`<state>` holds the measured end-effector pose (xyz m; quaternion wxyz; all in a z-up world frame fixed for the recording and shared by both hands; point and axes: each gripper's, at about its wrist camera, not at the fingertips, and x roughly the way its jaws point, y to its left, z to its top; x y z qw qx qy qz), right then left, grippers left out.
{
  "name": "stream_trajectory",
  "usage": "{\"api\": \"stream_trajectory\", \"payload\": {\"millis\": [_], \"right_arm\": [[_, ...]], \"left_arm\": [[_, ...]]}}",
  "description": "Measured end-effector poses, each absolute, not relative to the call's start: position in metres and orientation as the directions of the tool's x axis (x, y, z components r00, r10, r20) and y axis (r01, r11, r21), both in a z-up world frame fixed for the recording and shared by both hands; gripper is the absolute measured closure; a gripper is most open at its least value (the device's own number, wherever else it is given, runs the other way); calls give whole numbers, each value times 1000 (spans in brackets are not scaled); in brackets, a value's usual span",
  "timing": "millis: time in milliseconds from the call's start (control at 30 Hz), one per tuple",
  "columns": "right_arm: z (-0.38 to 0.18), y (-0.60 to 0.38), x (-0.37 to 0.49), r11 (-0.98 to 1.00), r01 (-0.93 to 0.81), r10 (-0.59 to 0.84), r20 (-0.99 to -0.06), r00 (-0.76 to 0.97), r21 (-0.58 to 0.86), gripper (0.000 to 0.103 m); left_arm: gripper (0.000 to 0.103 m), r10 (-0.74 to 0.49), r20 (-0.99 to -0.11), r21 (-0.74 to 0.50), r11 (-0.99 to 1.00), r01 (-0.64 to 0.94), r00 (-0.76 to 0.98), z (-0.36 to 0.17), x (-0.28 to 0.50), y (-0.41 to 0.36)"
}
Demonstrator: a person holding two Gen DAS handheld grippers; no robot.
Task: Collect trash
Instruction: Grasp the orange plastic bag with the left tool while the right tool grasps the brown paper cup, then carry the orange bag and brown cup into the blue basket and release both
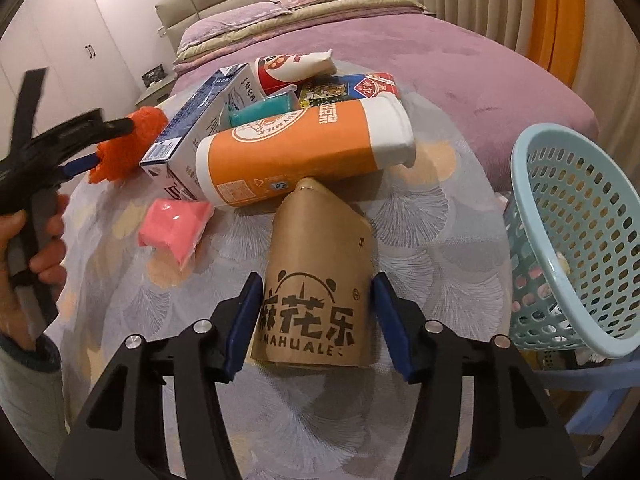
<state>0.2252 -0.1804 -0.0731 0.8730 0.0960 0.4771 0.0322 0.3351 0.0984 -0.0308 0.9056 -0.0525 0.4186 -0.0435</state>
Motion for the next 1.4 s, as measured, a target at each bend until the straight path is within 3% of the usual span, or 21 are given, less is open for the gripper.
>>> {"api": "stream_trajectory", "payload": {"millis": [167, 233, 333, 433, 800, 1067, 1400], "right_arm": [[-72, -178, 220, 978, 0, 177, -821, 543, 211, 65], [-70, -175, 217, 977, -17, 186, -819, 543, 211, 71], [-66, -171, 212, 979, -38, 187, -814, 550, 199, 73], [-60, -172, 206, 975, -55, 209, -802, 559, 216, 73], [-16, -192, 182, 964, -86, 245, -720, 650, 251, 73], [3, -247, 171, 964, 17, 174, -677, 715, 265, 73], [1, -335, 163, 937, 205, 46, -680, 732, 284, 73]], "left_arm": [[36, -121, -765, -123, 992, 41, 633, -36, 337, 97], [50, -114, -760, -104, 993, 54, 639, -35, 334, 93], [71, -128, -748, -104, 992, 75, 651, -29, 328, 90], [79, -152, -734, -124, 988, 89, 662, -22, 319, 89], [81, -246, -613, -160, 969, 187, 751, 41, 266, 58], [81, -379, -547, -183, 924, 336, 747, 70, 238, -7], [81, -540, -569, -224, 827, 516, 620, 56, 230, -115]]}}
